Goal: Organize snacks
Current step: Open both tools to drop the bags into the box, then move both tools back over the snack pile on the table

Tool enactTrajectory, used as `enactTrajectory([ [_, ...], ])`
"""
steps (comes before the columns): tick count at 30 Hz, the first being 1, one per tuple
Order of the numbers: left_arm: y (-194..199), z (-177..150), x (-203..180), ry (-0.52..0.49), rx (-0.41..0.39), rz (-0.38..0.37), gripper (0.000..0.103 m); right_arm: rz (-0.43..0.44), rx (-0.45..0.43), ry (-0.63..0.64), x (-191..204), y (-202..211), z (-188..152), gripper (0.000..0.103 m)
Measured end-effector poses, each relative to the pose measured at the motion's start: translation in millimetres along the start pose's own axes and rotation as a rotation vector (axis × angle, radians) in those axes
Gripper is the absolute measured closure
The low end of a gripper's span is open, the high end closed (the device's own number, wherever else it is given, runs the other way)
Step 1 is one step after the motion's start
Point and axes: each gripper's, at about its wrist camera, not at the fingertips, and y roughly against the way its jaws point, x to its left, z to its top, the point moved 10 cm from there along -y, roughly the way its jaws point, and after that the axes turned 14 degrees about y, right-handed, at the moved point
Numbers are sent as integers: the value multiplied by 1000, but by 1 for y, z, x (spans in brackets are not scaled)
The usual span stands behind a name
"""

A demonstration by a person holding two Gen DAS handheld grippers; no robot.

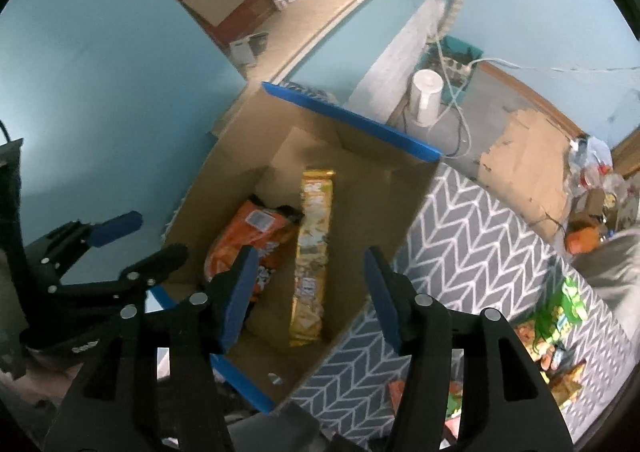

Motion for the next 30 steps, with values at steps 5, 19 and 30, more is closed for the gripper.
enactTrajectory([
  [5, 10, -4, -18, -35, -2, -30, 27, -58, 6, -21, -15, 11, -15, 39],
  [19, 14, -39, -106, -237, 73, -107, 27, -117, -22, -240, -75, 57, -94, 36],
  [30, 10, -74, -179, -402, 126, -170, 25, -175, -10, -408, -129, 92, -187, 35],
])
